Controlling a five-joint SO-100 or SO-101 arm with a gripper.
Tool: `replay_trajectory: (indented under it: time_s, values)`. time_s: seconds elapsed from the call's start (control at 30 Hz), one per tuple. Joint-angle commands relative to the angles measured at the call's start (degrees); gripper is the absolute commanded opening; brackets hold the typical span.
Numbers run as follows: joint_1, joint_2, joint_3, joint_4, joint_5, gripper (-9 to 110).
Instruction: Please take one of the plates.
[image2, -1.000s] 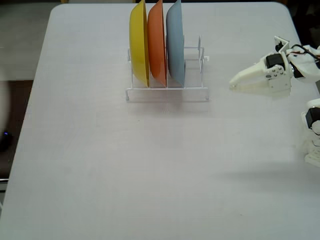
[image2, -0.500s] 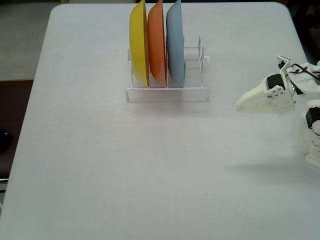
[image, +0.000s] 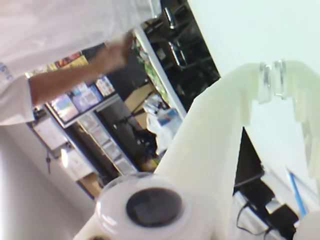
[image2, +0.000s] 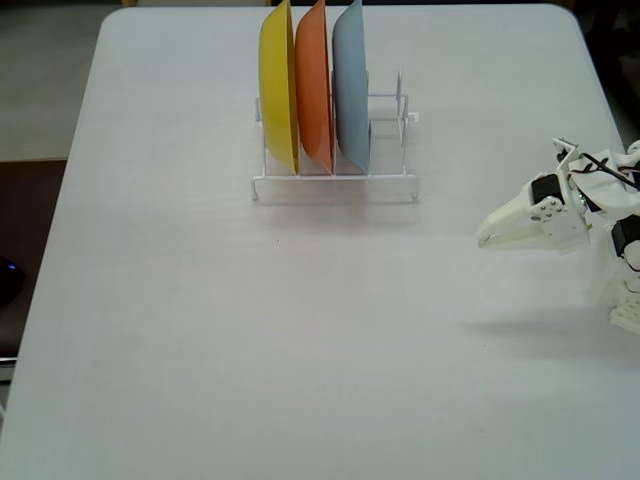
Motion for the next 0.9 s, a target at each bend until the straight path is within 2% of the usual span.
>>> replay_trajectory:
  time_s: [0.0, 0.4, 0.87]
  values:
    - [0.18, 1.14, 0.09, 0.44, 0.00, 0]
    - [0.70, 1.14, 7.12, 0.00, -1.85, 0]
    - [1.93, 1.14, 14.77, -8.96, -4.92, 0]
